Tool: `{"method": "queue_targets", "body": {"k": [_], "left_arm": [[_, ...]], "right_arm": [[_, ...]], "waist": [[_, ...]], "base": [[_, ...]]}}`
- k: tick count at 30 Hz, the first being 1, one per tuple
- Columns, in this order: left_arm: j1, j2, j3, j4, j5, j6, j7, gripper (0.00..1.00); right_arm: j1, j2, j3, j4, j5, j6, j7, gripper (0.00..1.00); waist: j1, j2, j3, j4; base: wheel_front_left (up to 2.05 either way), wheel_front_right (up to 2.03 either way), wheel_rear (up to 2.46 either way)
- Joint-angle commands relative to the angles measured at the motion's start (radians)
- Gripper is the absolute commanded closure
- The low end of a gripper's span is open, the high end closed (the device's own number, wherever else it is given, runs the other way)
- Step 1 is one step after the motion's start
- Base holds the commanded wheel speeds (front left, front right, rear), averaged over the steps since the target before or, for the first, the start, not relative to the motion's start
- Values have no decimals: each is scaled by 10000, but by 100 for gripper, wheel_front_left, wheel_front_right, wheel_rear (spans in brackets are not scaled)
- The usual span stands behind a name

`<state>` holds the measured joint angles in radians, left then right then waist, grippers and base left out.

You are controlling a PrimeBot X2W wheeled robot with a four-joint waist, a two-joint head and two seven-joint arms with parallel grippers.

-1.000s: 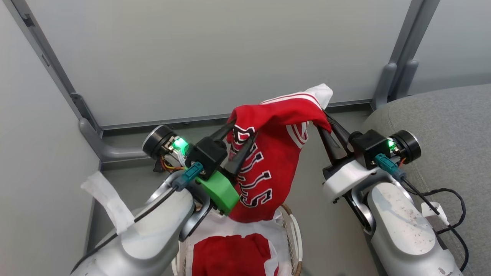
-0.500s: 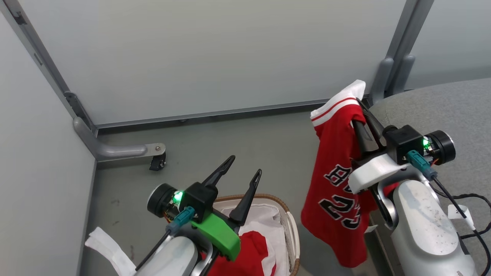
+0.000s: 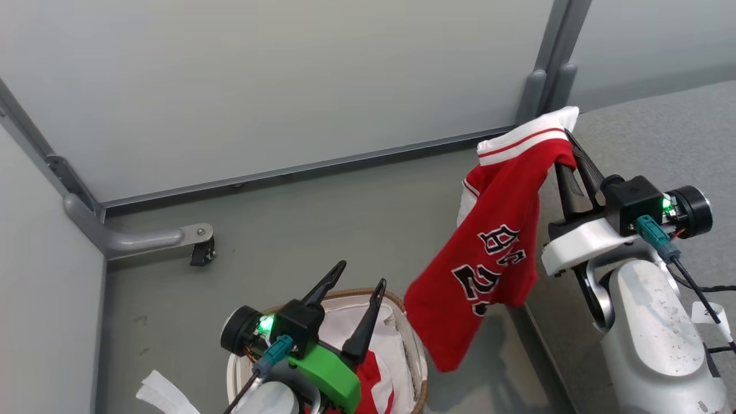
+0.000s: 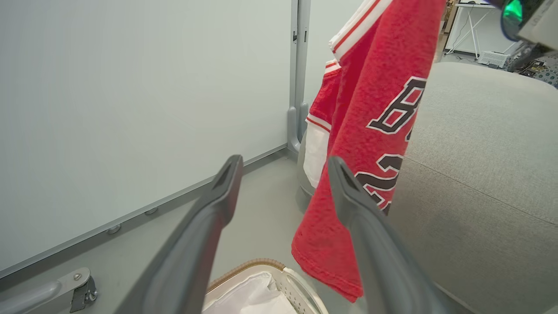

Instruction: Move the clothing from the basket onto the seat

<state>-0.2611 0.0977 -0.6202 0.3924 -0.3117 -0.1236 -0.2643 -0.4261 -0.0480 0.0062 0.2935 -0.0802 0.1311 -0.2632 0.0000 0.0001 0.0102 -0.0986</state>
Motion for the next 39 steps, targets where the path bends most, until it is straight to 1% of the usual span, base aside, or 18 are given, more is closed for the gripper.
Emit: {"method": "queue_targets", "body": {"k": [1,8,14,19,24,28,32,35,39], "left_arm": [[144,-64,55,-38,83,-54,-3,0],[-76,-201,170,-247,432,-81,-2,0],[-403,-168,-22,-360,512,-80,-2,0],[-754,53,-220,-430,522,-81,-4,0],[-1080,290,-326,-535,566,-82,-4,0],[-1363,490,-427,-624,632,-82,-4,0],[-1737,720,-479,-810,694,-82,-4,0],[-1990,908,-406,-910,800,-83,-4,0],[-2336,1177,-311,-1219,900,-83,-4,0]], "right_arm": [[-199,-41,-46,-96,-127,-7,-24,100],[-655,-38,-411,-337,-664,-10,-24,100],[-1073,-165,-776,-437,-1057,-10,-24,100],[-1447,-343,-858,-432,-983,-10,-24,100],[-2176,-572,-899,-405,-712,-10,-24,100],[-3162,-962,-987,-185,-616,-10,-24,100],[-4496,-1552,-1177,443,-459,-10,-24,100],[-5884,-2328,-1152,941,-645,-10,19,100],[-7519,-3368,-1476,1282,-824,-10,283,100]], "waist": [[0,-1,122,-407],[0,-1,605,-1611],[0,-1,1171,-2521],[0,-1,1742,-3024],[0,-1,2305,-3285],[0,-1,2769,-3305],[0,-1,3365,-3178],[0,-1,3938,-3040],[0,-1,4763,-2819]], "base": [[0,0,0],[0,0,0],[0,0,0],[0,0,0],[0,0,0],[0,0,0],[0,0,0],[0,0,0],[0,0,0]]}}
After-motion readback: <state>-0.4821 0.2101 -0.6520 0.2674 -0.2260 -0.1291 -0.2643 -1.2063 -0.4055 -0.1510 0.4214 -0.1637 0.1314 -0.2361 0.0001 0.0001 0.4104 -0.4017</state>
